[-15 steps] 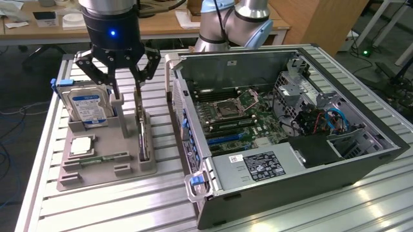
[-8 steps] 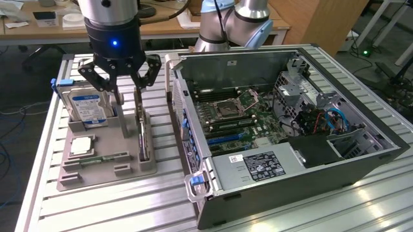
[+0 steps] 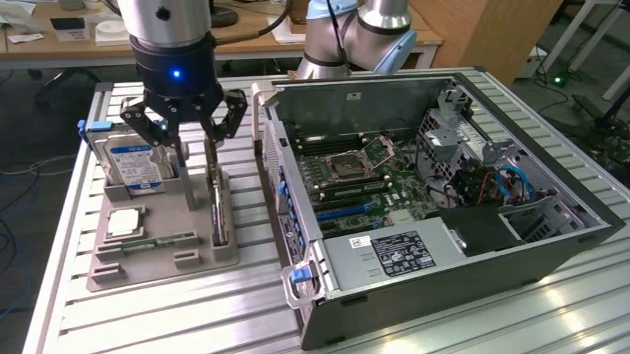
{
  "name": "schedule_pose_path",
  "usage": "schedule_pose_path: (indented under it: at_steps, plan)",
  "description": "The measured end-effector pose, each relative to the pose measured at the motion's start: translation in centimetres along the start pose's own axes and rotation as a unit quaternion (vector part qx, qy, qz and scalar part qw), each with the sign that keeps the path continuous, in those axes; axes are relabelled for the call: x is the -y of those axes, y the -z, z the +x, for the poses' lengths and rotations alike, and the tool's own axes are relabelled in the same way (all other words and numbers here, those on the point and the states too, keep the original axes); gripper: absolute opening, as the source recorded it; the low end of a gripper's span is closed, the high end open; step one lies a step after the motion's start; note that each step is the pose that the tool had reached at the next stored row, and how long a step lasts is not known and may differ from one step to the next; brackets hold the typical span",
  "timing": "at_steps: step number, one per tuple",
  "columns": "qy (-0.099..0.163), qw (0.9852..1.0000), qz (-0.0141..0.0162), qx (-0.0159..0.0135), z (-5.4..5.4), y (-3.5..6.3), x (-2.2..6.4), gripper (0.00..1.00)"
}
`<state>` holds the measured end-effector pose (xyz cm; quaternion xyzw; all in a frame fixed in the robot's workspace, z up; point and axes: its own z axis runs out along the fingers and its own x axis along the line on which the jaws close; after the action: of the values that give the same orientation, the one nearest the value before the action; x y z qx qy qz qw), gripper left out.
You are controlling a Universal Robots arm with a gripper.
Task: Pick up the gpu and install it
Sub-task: 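Pick up the gpu and move the gpu toward the slot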
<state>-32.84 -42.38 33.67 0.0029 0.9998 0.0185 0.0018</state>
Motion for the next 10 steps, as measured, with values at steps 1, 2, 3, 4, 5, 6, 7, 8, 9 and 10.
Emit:
schedule_pose_path:
  at_steps: [1, 2, 3, 4, 5, 6, 7, 8, 9, 10]
  plan:
    - [0.0, 1.0, 0.0, 0.0, 0.0, -0.16, 0.01, 0.47]
    - [0.0, 1.0, 0.0, 0.0, 0.0, -0.33, 0.02, 0.47]
    - [0.0, 1.0, 0.0001, -0.0001, -0.1, -0.51, 0.03, 0.47]
    - [0.0, 1.0, 0.0001, 0.0, -0.1, -0.69, 0.04, 0.47]
    - [0.0, 1.0, 0.0002, -0.0001, -0.2, -0.87, 0.04, 0.47]
    - [0.0, 1.0, 0.0002, -0.0001, -0.2, -1.04, 0.05, 0.47]
    - [0.0, 1.0, 0.0002, 0.0, -0.2, -1.18, 0.06, 0.47]
    - [0.0, 1.0, 0.0002, -0.0001, -0.2, -1.32, 0.06, 0.47]
    - [0.0, 1.0, 0.0002, -0.0001, -0.3, -1.49, 0.07, 0.47]
    - [0.0, 1.0, 0.0002, -0.0001, -0.3, -1.66, 0.08, 0.47]
